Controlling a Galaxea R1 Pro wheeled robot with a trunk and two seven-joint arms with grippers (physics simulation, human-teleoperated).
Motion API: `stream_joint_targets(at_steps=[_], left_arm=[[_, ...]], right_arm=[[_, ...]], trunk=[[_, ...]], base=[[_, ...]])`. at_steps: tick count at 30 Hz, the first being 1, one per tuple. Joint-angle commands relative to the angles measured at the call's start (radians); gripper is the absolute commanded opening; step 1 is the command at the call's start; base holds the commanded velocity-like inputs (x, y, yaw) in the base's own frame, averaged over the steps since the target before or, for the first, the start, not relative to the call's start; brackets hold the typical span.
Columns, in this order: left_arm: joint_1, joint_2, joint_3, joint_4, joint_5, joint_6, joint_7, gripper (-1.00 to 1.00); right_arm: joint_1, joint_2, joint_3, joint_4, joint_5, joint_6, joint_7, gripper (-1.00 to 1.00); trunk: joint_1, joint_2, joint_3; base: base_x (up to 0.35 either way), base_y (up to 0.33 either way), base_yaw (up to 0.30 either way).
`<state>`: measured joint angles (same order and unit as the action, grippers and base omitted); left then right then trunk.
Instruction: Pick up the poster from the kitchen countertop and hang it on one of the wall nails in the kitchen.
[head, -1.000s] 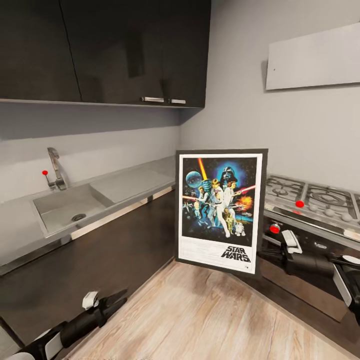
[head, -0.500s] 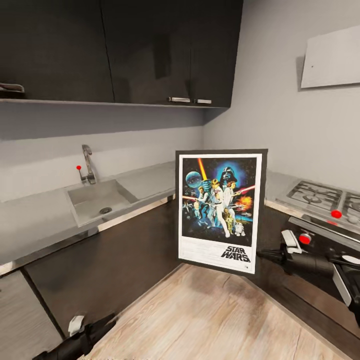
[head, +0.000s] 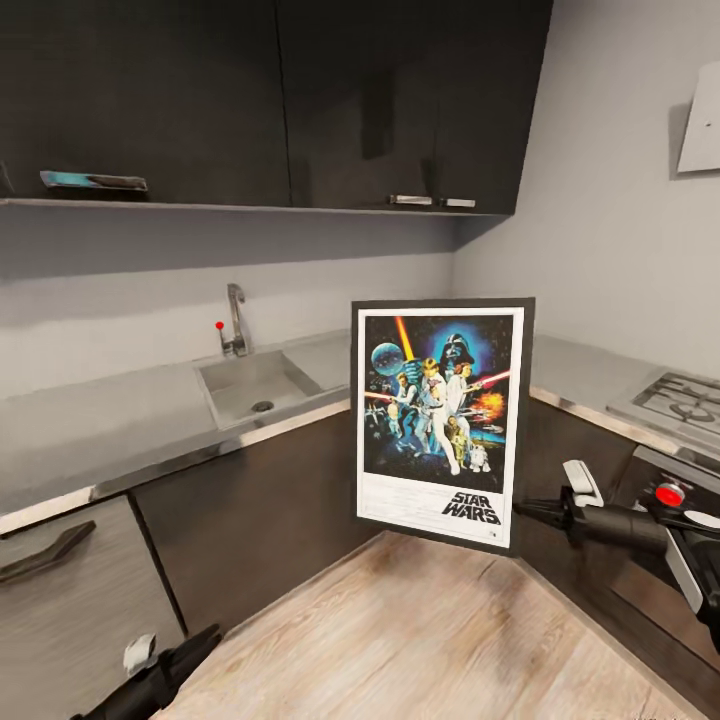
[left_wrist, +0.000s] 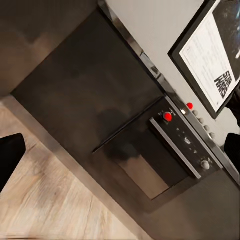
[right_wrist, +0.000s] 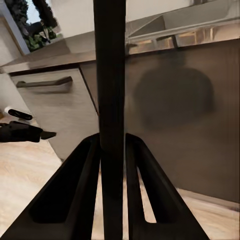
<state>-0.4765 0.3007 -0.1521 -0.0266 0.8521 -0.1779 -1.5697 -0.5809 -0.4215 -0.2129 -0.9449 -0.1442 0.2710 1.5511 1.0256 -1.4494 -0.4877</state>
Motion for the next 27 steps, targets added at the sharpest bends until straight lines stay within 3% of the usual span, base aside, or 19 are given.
stream_joint_targets(at_steps=[1,10,20,27], left_arm=[[-0.001,0.000,-0.008,0.000,0.009,-0.010,-0.001,1.00],[-0.001,0.001,-0.008,0.001,0.011,-0.010,-0.001,1.00],[-0.001,0.002,-0.008,0.001,0.012,-0.009,-0.001,1.00],[-0.001,0.003,-0.007,0.001,0.012,-0.009,-0.001,1.00]], right_arm=[[0.000,0.000,0.000,0.000,-0.002,0.014,0.006,-1.00],[0.000,0.000,0.000,0.000,-0.002,0.014,0.006,-1.00],[0.000,0.000,0.001,0.000,-0.001,0.014,0.006,-1.00],[0.000,0.000,0.003,0.005,0.000,0.013,0.004,-1.00]], trunk=[[-0.001,-0.001,-0.001],[-0.001,-0.001,-0.001],[-0.001,-0.001,-0.001],[-0.001,-0.001,-0.001]], base=[[-0.306,0.000,0.148],[-0.321,0.000,0.125],[-0.111,0.000,0.267],[-0.295,0.000,0.074]])
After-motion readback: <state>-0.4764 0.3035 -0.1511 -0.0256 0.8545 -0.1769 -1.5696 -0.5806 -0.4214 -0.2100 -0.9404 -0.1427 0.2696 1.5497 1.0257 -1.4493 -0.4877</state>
